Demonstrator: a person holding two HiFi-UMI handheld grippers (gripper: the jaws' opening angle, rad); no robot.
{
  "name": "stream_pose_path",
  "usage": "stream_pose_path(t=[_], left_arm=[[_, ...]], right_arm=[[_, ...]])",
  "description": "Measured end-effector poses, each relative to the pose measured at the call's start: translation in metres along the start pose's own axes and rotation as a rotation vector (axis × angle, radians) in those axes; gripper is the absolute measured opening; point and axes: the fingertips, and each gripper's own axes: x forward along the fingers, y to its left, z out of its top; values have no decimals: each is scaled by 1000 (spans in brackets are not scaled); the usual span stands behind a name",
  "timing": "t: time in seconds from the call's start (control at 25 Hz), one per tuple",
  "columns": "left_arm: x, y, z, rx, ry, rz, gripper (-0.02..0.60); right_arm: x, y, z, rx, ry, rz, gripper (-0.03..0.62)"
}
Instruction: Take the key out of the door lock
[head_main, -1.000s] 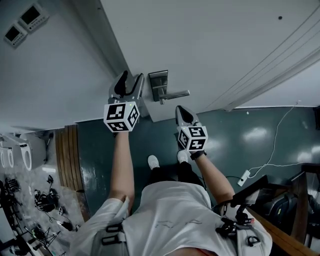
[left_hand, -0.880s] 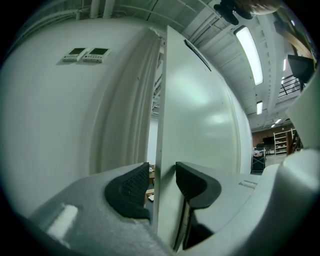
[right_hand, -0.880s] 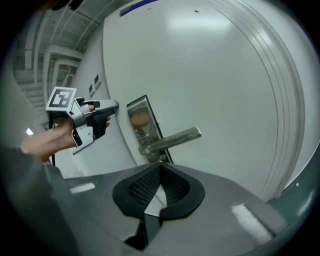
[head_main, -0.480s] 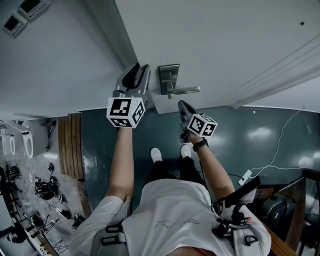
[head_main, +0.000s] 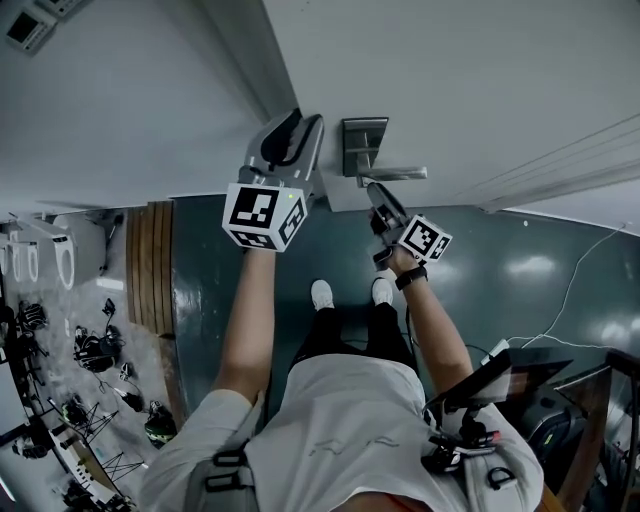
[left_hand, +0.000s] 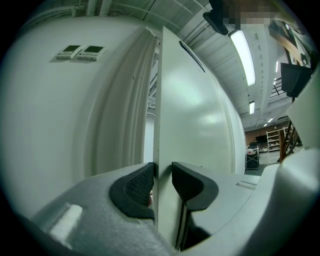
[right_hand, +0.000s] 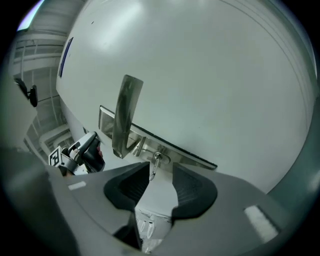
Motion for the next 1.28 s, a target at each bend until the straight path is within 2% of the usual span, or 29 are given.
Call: stream_pose_path(t=[0.2, 0.48, 0.68, 0.88, 1.28], left_arm=[[0, 0, 0, 7, -3, -2, 120], [-4, -2, 5, 7, -3, -3, 118], [-4, -2, 5, 1, -8, 8, 118], [-2, -1, 4, -15, -8, 20, 120], [-5, -3, 2, -41, 1, 21, 121]], right_arm=[[19, 9, -2, 36, 9, 59, 153], [32, 23, 0, 58, 4, 85, 81], [29, 14, 0, 145, -15, 51, 46], [27, 8, -1, 302, -63, 39, 31], [21, 5, -4, 452, -116, 27, 29]])
